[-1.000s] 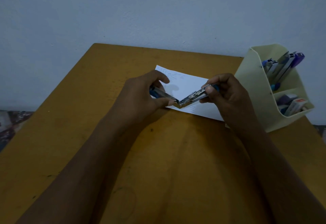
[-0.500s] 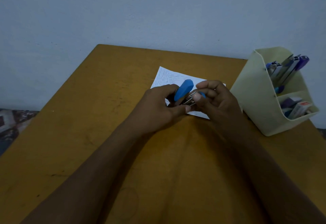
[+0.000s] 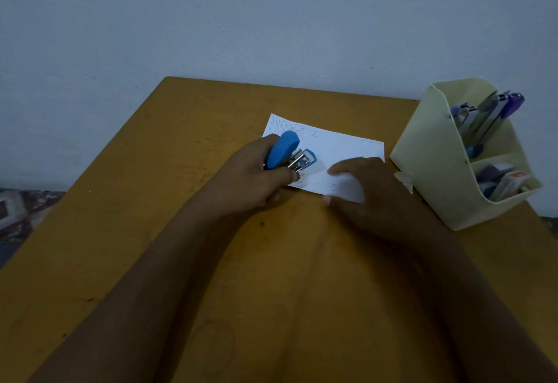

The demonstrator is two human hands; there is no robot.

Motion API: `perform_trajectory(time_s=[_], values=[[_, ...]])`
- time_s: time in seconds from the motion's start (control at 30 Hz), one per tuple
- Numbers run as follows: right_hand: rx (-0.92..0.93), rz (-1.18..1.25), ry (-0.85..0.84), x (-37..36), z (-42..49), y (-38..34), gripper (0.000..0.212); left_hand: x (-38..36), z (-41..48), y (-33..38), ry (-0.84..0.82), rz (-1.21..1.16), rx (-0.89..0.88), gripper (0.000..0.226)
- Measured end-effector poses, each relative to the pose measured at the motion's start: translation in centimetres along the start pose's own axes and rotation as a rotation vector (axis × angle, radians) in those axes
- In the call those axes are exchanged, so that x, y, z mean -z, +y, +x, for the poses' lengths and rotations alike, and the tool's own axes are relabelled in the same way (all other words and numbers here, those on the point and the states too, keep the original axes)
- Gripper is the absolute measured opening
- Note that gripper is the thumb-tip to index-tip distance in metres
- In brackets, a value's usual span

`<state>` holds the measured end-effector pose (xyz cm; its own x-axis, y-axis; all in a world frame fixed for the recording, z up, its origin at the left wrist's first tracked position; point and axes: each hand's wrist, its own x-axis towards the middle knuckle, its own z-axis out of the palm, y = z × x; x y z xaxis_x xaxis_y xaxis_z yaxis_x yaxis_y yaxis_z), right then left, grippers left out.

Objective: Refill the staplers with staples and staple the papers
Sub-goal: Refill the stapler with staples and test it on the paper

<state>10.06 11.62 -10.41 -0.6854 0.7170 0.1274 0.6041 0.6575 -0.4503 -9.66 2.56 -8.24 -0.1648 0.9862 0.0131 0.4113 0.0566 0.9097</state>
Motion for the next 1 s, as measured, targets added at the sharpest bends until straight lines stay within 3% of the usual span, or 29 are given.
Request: perform_trajectory(time_s=[0.2,0.4,0.57,1.0], values=[[-0.025,-0.034,-0.047,0.5,-0.4,0.8,0.043,0.7,0.2,-0.5,0.025,0.095,0.017,0.010],[0.007,-0.093,0.128,0.4,0.1,-0.2,0.011,0.7,0.0,-0.3,-0.008,0.213,0.055,0.011],[0.045,-0.093,0.256,0.2,0.2,-0.5,0.014,0.6,0.1,-0.3,-0.028,0.223,0.095,0.013],[0.095,-0.146,0.224,-0.8,0.3,-2.3,0.021,0.2,0.6,-0.7,0.037,0.224,0.118,0.014]])
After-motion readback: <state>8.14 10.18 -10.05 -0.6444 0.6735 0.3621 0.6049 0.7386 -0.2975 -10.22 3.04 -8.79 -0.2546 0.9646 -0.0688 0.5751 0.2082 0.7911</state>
